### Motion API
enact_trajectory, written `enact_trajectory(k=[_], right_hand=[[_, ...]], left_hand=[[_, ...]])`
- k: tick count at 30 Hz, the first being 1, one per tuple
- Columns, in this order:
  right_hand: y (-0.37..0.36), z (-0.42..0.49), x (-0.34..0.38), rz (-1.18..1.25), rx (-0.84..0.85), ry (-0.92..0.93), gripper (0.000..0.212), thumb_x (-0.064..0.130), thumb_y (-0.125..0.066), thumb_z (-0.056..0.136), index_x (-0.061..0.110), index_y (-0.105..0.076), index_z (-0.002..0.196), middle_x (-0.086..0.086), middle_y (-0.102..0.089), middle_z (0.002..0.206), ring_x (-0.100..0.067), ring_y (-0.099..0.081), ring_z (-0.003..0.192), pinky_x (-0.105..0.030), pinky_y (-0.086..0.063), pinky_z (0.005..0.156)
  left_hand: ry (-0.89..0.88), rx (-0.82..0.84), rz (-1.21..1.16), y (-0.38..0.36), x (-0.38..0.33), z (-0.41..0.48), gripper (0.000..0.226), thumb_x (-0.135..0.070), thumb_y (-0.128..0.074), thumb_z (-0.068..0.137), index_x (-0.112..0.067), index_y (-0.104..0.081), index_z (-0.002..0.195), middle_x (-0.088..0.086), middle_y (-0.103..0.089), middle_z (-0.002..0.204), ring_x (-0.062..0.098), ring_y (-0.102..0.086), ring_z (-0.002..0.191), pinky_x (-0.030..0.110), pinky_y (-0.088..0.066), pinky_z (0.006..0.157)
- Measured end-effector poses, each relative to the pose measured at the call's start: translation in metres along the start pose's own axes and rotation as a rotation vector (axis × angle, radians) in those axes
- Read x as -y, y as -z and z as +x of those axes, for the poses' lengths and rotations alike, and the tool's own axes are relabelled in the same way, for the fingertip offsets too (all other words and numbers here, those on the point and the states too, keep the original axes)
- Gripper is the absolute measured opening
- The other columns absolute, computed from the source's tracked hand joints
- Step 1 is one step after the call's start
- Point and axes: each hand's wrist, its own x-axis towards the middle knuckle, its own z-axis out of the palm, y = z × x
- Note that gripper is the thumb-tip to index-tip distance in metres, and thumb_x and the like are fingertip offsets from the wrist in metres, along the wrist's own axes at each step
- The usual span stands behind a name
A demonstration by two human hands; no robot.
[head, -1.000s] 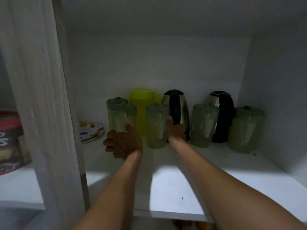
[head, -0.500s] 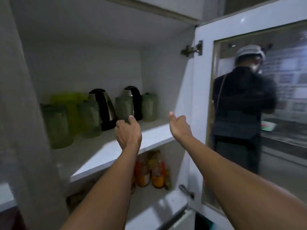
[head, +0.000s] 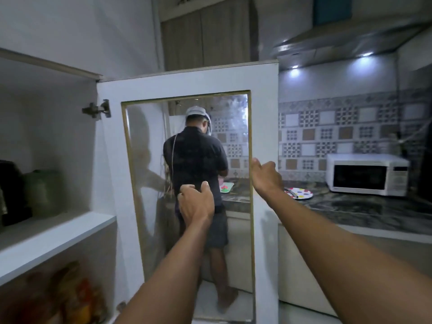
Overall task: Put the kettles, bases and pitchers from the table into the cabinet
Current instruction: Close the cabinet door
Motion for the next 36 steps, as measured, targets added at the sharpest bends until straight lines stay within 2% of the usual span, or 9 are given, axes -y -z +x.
enact_trajectory(k=[6, 12, 14, 16, 19, 23, 26, 34, 36], right_hand=[[0.061, 0.085, -0.039, 0.034, -0.008, 0.011, 0.062, 0.054, -0.033, 0.097, 0.007, -0.041, 0.136, -0.019, -0.059, 0.13, -0.039, -0.058, 0.115, -0.049, -0.046, 0.099], [0.068, 0.151, -0.029, 0.144, 0.232, 0.143, 0.067, 0.061, -0.038, 0.096, 0.013, -0.038, 0.143, -0.013, -0.052, 0.142, -0.035, -0.053, 0.124, -0.04, -0.041, 0.092], [0.063, 0.161, -0.009, 0.227, 0.329, 0.211, 0.071, 0.062, -0.038, 0.096, 0.014, -0.033, 0.149, -0.011, -0.044, 0.151, -0.035, -0.047, 0.134, -0.043, -0.04, 0.101], [0.056, 0.164, 0.006, 0.283, 0.399, 0.213, 0.076, 0.063, -0.042, 0.094, 0.017, -0.028, 0.152, -0.01, -0.038, 0.157, -0.038, -0.042, 0.139, -0.051, -0.038, 0.111], [0.053, 0.168, 0.007, 0.291, 0.345, 0.182, 0.062, 0.052, -0.05, 0.093, 0.013, -0.044, 0.141, -0.013, -0.055, 0.141, -0.038, -0.056, 0.124, -0.048, -0.047, 0.102], [0.06, 0.158, -0.009, 0.241, 0.285, 0.26, 0.023, 0.037, -0.055, 0.095, 0.016, -0.061, 0.089, -0.009, -0.066, 0.096, -0.031, -0.062, 0.094, -0.034, -0.044, 0.08], [0.074, 0.133, -0.007, 0.256, 0.297, 0.297, 0.03, 0.038, -0.06, 0.09, 0.028, -0.049, 0.063, -0.003, -0.063, 0.086, -0.028, -0.059, 0.087, -0.036, -0.048, 0.083], [0.114, 0.014, 0.008, 0.304, 0.356, 0.355, 0.022, 0.037, -0.057, 0.089, 0.023, -0.061, 0.072, -0.006, -0.07, 0.099, -0.03, -0.063, 0.1, -0.037, -0.05, 0.091], [0.123, -0.019, 0.017, 0.307, 0.397, 0.381, 0.027, 0.039, -0.056, 0.091, 0.02, -0.062, 0.072, -0.005, -0.067, 0.094, -0.027, -0.059, 0.096, -0.032, -0.044, 0.082]], left_hand=[[-0.04, 0.12, 0.021, -0.125, -0.036, -0.038, 0.055, -0.038, -0.063, 0.092, -0.007, -0.044, 0.133, 0.016, -0.05, 0.134, 0.034, -0.055, 0.118, 0.034, -0.044, 0.083], [-0.061, 0.096, 0.082, -0.19, -0.061, -0.034, 0.067, -0.038, -0.073, 0.085, -0.011, -0.035, 0.133, 0.012, -0.043, 0.137, 0.029, -0.055, 0.114, 0.035, -0.049, 0.081], [-0.082, 0.064, 0.11, -0.197, -0.069, -0.03, 0.074, -0.037, -0.076, 0.083, -0.012, -0.03, 0.136, 0.013, -0.039, 0.141, 0.03, -0.053, 0.118, 0.036, -0.049, 0.086], [-0.064, 0.03, 0.142, -0.198, -0.074, -0.03, 0.081, -0.036, -0.078, 0.081, -0.013, -0.027, 0.14, 0.013, -0.035, 0.145, 0.031, -0.052, 0.122, 0.034, -0.048, 0.087], [-0.058, 0.0, 0.165, -0.195, -0.077, -0.036, 0.09, -0.034, -0.081, 0.079, -0.015, -0.023, 0.144, 0.013, -0.031, 0.149, 0.032, -0.048, 0.128, 0.037, -0.048, 0.095], [-0.099, -0.025, 0.191, -0.182, -0.076, -0.054, 0.104, -0.037, -0.086, 0.071, -0.015, -0.018, 0.147, 0.016, -0.03, 0.149, 0.037, -0.045, 0.131, 0.042, -0.044, 0.104], [-0.124, -0.018, 0.204, -0.168, -0.078, -0.075, 0.107, -0.039, -0.088, 0.068, -0.015, -0.017, 0.145, 0.016, -0.03, 0.146, 0.037, -0.042, 0.132, 0.043, -0.042, 0.107], [-0.165, -0.052, 0.335, -0.108, -0.075, -0.152, 0.096, -0.039, -0.084, 0.071, -0.014, -0.024, 0.142, 0.012, -0.032, 0.142, 0.031, -0.04, 0.13, 0.04, -0.047, 0.103], [-0.133, -0.088, 0.306, -0.08, -0.071, -0.166, 0.097, -0.038, -0.086, 0.07, -0.014, -0.025, 0.142, 0.011, -0.033, 0.143, 0.03, -0.042, 0.131, 0.042, -0.046, 0.105]])
